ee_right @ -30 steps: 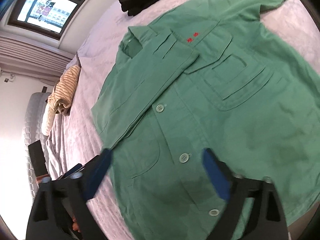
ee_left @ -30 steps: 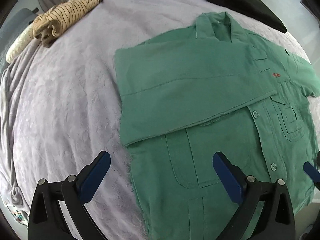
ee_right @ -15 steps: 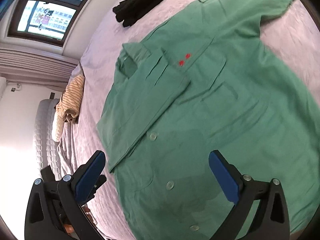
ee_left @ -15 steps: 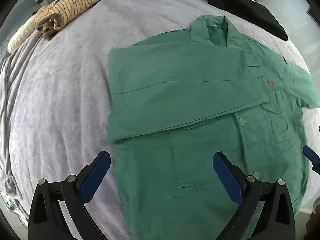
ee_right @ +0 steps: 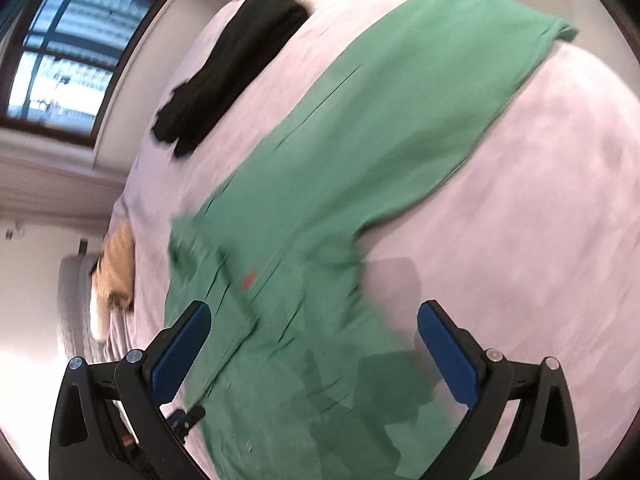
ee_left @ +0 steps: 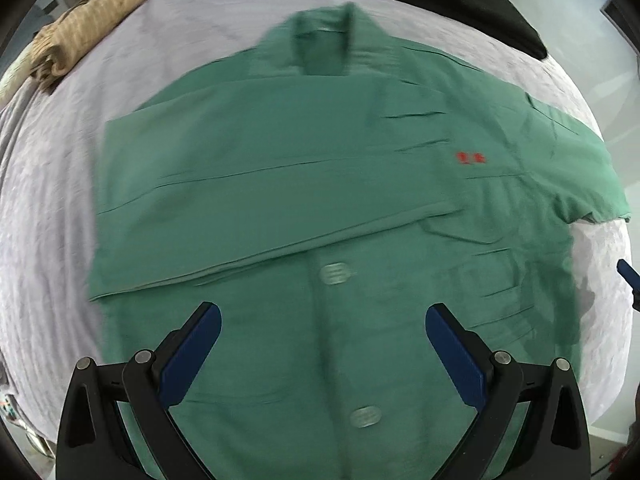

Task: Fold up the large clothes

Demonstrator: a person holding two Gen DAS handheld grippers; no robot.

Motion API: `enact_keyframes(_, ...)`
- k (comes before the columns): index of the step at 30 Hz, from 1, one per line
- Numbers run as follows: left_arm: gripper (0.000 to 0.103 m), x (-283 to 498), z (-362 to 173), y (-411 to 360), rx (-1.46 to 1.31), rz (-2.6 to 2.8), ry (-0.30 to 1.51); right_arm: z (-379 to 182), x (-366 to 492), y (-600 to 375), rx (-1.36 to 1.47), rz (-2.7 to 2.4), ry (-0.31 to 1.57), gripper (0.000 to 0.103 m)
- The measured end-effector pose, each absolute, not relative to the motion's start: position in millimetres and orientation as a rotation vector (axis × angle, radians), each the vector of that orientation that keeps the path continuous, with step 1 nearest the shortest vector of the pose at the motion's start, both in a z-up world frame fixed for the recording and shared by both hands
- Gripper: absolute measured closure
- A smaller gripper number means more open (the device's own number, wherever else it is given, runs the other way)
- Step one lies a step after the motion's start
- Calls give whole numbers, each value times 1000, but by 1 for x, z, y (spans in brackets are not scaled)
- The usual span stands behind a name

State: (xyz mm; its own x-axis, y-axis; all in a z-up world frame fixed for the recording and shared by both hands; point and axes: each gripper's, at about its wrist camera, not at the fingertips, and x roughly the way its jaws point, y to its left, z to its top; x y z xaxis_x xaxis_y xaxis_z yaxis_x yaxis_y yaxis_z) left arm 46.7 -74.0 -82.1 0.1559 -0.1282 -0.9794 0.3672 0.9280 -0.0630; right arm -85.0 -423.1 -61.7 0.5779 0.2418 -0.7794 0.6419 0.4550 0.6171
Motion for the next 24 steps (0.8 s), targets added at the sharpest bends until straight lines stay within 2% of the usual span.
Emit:
enact_keyframes(8, 0, 39, -85, -138, 227, -434, 1369, -86, -103, -504, 1223, -413, 867, 0)
enact_keyframes(24, 0, 47, -101, -166, 248, -408, 1377, -126, -100, -615, 1456, -483, 581, 0)
